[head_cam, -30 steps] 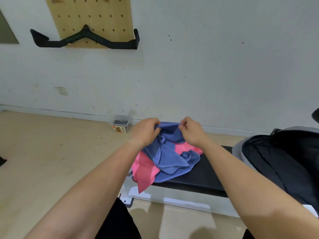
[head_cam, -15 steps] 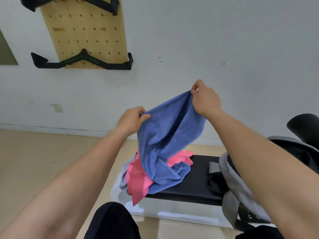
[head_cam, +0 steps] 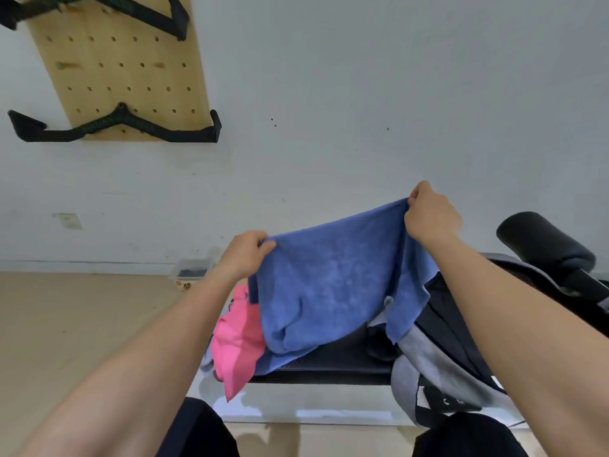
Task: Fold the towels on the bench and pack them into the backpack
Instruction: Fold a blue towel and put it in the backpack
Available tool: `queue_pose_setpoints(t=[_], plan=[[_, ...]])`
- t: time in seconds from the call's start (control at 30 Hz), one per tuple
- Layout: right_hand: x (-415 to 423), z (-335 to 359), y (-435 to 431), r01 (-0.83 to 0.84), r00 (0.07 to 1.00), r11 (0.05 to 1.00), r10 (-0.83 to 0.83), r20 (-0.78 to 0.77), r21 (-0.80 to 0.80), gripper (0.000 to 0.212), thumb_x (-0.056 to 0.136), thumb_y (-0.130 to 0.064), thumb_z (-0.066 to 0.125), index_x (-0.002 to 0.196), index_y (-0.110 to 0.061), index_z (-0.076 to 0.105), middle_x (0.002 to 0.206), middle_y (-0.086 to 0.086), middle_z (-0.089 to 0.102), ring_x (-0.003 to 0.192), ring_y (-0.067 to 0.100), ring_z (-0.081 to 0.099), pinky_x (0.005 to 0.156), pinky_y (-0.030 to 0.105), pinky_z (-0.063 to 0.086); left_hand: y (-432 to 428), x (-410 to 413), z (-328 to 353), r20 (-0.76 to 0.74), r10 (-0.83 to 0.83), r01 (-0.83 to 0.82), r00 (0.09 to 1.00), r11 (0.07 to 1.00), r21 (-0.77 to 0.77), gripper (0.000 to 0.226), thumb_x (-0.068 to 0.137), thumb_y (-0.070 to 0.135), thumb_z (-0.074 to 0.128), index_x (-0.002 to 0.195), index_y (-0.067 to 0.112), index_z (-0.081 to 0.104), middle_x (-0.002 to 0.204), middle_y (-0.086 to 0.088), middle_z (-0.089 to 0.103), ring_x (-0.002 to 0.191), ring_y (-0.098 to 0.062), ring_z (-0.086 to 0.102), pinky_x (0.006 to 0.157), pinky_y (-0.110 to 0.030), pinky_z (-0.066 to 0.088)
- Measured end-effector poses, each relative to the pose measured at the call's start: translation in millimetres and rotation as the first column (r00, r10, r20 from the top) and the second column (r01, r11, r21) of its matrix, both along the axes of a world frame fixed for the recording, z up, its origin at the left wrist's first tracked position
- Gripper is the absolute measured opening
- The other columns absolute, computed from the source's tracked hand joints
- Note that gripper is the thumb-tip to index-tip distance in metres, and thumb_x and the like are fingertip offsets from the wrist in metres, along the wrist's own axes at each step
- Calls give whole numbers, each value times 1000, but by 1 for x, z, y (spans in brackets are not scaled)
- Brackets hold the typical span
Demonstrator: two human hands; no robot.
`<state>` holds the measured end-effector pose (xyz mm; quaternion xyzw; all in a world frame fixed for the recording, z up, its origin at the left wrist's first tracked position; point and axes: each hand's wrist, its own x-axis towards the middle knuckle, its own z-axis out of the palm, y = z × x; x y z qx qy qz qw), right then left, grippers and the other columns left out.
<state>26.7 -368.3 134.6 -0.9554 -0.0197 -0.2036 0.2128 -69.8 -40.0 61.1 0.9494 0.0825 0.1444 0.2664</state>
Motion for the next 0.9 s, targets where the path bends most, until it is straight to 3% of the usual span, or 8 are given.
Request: queue_pose_setpoints(t=[0.13,0.23,0.37,0.5,0.63,0.7,0.77,0.9], plan=[[4,11,-7,24,999,993,-29,44,115,15,102,-26,34,107,-17,45,88,8,54,79,33,54,70,40,42,-42,22,82,286,-34,56,958,996,-66,40,96,29,55,62,18,38,57,3,38,59,-19,36,56,-35,28],[4,24,1,0,995,984,-18,100,176,18,102,-30,33,107,-19,46,81,3,49,78,32,51,70,39,40,-65,33,132,388,-33,82,921,990,-112,37,95,32,53,63,17,42,59,7,39,58,-15,35,55,-30,29],[-2,11,13,-75,995,981,62,78,178,17,101,-32,36,106,-22,49,84,3,54,78,32,54,70,38,43,-62,36,103,247,-68,72,967,997,-8,38,93,35,55,61,19,42,57,6,42,59,-18,39,56,-33,32],[-4,-38,22,-223,965,947,248,-86,234,10,92,-34,49,96,-30,57,92,0,66,84,27,62,73,36,50,-48,33,21,10,-81,80,997,993,85,26,89,39,62,73,19,63,68,0,61,71,-24,58,67,-38,48],[-16,-108,41,-316,893,923,368,-261,221,9,87,-31,54,90,-29,62,90,-2,66,84,25,64,72,34,51,-53,28,-48,-118,-127,137,985,987,82,17,87,40,65,74,29,64,74,4,67,76,-21,63,69,-34,50],[-22,-145,51,-360,858,904,418,-298,230,9,88,-29,54,89,-29,63,85,-4,65,84,23,64,68,33,48,-58,25,-78,-140,-155,165,978,984,67,18,86,40,66,75,25,65,74,5,67,75,-19,62,67,-33,49],[-29,-176,59,-396,829,880,465,-311,261,12,87,-34,55,95,-33,64,87,-10,67,88,19,65,75,35,52,-65,21,-100,-125,-169,178,978,982,61,18,84,37,66,73,22,64,70,3,66,69,-18,60,63,-34,47],[-35,-216,67,-510,778,796,588,-222,325,29,87,-42,62,115,-38,66,117,-17,67,113,9,59,93,38,49,-68,17,-124,-13,-133,134,991,991,24,11,81,36,65,72,30,65,74,11,68,73,-9,61,66,-36,49]])
